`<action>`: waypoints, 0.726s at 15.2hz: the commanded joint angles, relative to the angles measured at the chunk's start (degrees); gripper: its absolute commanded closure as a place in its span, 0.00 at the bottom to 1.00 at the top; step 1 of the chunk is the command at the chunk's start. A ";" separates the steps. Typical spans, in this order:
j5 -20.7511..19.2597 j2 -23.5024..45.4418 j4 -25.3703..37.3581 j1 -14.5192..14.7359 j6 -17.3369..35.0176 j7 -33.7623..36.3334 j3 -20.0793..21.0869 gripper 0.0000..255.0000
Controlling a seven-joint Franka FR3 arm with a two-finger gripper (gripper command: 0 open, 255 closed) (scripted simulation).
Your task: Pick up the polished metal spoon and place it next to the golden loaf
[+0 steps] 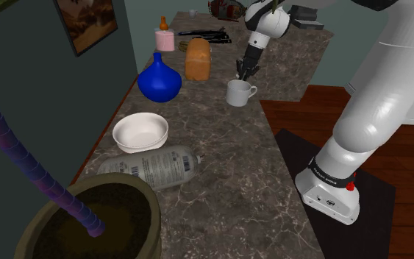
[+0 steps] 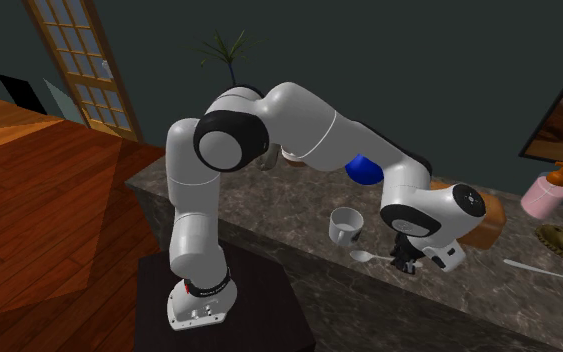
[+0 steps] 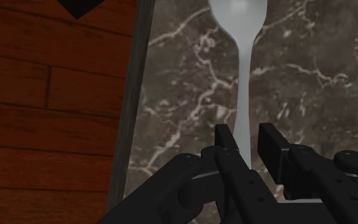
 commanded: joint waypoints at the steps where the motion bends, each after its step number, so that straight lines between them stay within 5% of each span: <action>1: 0.02 0.04 0.01 0.00 0.03 -0.01 0.01 1.00; 2: 0.02 0.04 0.01 0.00 0.03 -0.01 0.01 1.00; 3: 0.02 0.04 0.00 0.00 0.03 -0.01 0.01 0.00; 8: 0.02 0.03 0.00 0.00 0.03 -0.01 0.01 0.00; 11: -1.76 -2.13 3.07 -0.59 -5.08 1.08 -0.82 0.00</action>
